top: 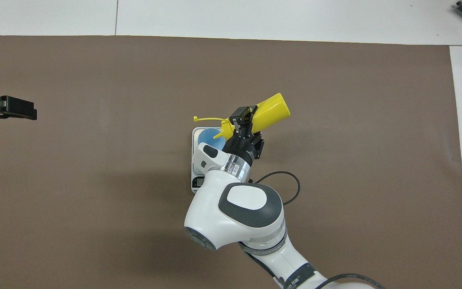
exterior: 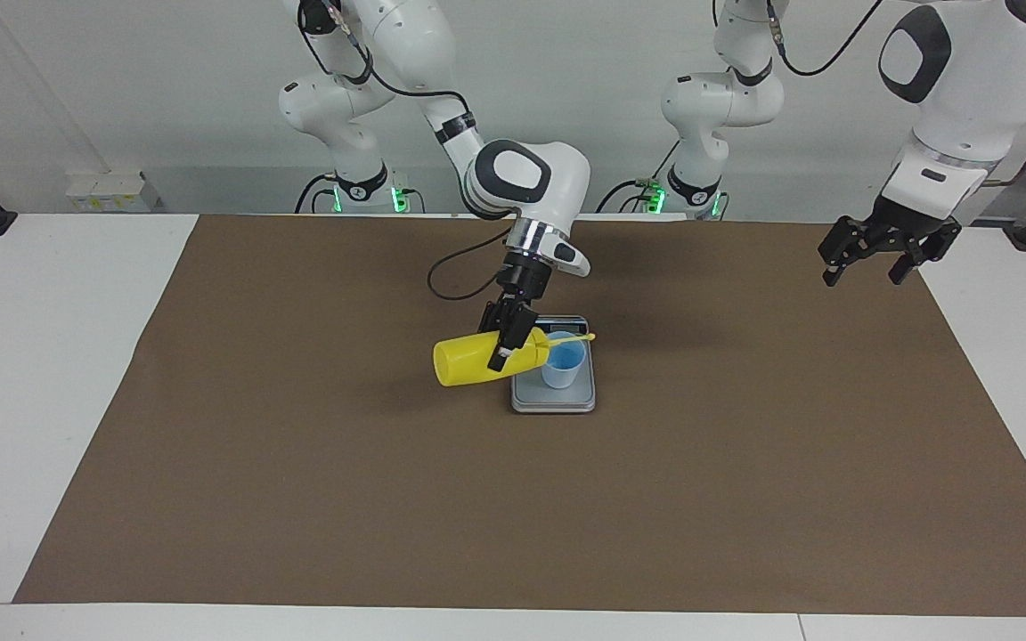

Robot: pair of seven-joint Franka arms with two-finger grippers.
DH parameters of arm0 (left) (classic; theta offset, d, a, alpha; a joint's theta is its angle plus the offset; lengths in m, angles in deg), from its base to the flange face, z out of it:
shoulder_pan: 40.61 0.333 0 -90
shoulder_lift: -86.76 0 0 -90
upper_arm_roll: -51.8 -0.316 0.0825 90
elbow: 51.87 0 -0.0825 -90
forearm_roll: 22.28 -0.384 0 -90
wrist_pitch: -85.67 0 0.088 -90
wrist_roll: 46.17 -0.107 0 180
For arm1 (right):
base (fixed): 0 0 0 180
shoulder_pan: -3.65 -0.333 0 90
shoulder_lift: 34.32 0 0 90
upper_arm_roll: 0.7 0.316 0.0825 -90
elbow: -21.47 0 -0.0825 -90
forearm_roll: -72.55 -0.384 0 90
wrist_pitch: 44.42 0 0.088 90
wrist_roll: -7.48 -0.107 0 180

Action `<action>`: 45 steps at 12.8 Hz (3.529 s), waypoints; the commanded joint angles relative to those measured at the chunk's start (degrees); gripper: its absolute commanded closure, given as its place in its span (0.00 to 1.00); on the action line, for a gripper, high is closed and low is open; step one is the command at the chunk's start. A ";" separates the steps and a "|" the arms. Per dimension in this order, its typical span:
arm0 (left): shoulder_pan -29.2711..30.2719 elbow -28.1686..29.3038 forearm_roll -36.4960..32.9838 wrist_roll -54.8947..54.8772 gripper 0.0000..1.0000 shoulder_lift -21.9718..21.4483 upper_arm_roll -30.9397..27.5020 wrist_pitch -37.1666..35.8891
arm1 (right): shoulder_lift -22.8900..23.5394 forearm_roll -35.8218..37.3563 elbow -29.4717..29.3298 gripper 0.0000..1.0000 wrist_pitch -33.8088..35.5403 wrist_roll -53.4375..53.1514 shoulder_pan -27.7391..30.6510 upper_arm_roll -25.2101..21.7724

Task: Pour seasoning into cup on scale with both arms
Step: 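Tilt the bottle nozzle down into the cup with the right gripper, then turn the bottle upright and carry it back with the right gripper, then lower the yellow bottle onto the mat and open the right gripper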

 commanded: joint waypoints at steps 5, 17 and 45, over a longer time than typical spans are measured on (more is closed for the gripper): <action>0.76 0.69 -0.25 0.32 0.00 -0.88 0.45 -0.50 | -0.90 -0.62 -0.85 1.00 0.58 -2.88 0.73 0.24; 0.67 0.69 -0.25 0.32 0.00 -0.88 0.45 -0.50 | -12.50 -41.91 -0.14 1.00 -9.70 -1.57 18.02 0.07; 0.85 1.31 -0.25 -0.12 0.00 -1.06 0.37 -0.42 | -10.22 -173.77 21.21 1.00 -29.03 100.91 40.28 -0.11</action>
